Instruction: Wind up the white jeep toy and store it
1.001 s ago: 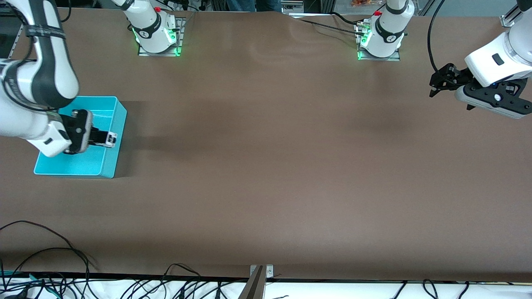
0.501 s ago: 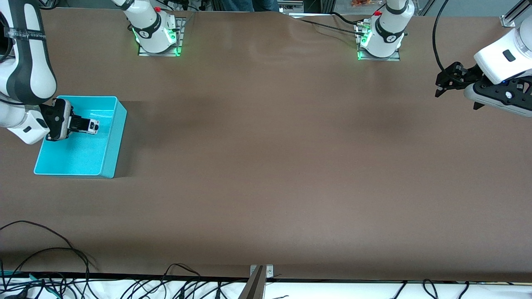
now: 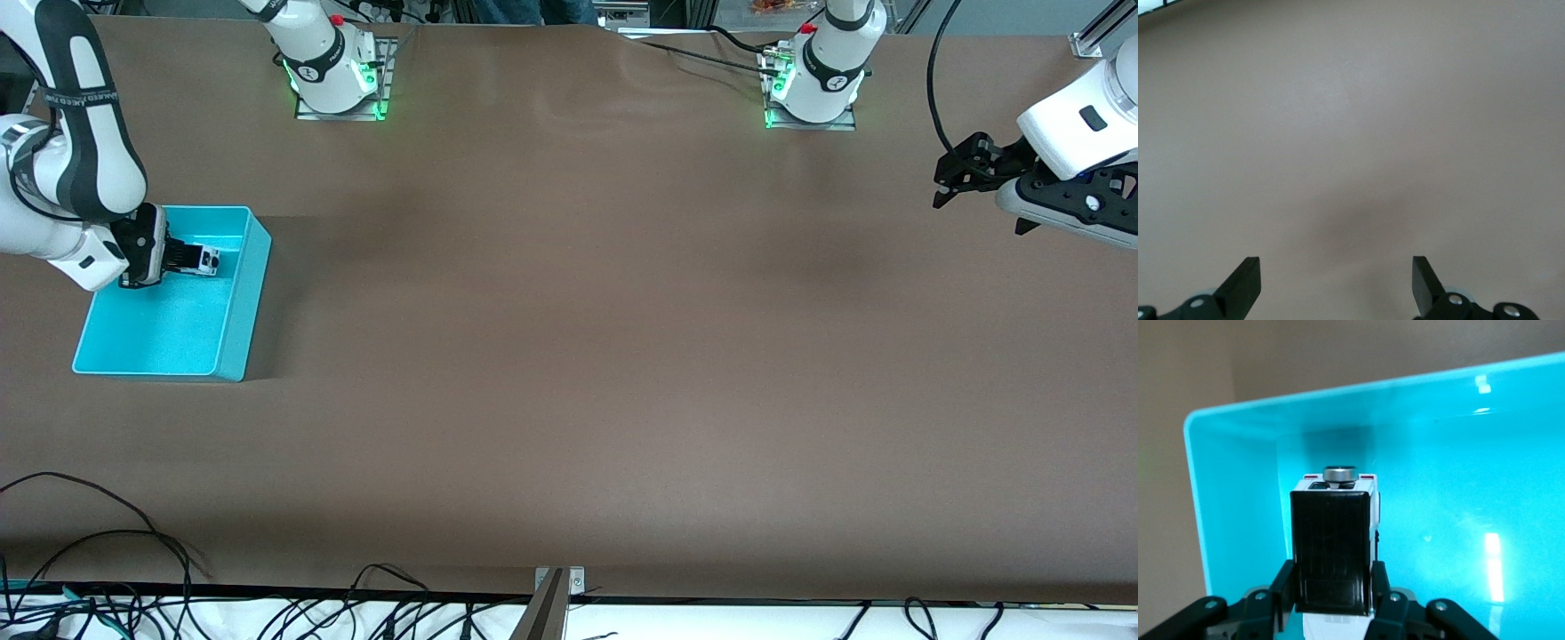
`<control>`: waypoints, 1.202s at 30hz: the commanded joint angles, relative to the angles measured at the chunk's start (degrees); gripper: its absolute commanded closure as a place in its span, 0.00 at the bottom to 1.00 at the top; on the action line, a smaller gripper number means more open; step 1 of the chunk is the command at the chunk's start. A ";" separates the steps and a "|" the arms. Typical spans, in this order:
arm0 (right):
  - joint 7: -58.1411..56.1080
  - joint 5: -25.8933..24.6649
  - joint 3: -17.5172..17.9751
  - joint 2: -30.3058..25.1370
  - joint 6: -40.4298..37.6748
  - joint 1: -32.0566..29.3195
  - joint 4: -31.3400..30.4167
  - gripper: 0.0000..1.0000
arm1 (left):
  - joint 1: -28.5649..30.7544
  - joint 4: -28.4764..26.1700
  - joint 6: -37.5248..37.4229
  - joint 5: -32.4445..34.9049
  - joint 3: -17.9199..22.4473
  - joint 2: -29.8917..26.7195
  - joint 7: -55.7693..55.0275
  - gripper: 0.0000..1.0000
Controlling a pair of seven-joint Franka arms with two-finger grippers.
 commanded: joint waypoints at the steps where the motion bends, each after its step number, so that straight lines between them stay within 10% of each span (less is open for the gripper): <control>1: -2.21 1.32 -0.14 0.71 2.37 -0.73 -1.18 0.75 | 0.13 1.48 -0.78 0.02 -0.16 0.28 -0.43 0.00; 17: -5.47 5.72 -0.05 5.11 5.02 -1.61 -1.62 0.71 | -0.49 2.18 -0.34 0.37 -0.60 0.36 -0.34 0.00; 22: -5.55 5.81 -0.14 5.46 4.93 -1.96 -1.44 0.41 | 0.04 2.97 -0.25 0.38 -0.16 0.45 -0.16 0.00; 24: -5.47 5.89 -0.05 5.46 4.93 -1.87 -1.35 0.03 | -0.14 2.97 -0.16 0.29 -0.07 0.54 -0.25 0.00; 36: -5.29 5.89 0.39 3.88 -4.72 -1.69 5.05 0.00 | -0.05 3.68 0.19 0.46 -0.07 0.63 -0.34 0.00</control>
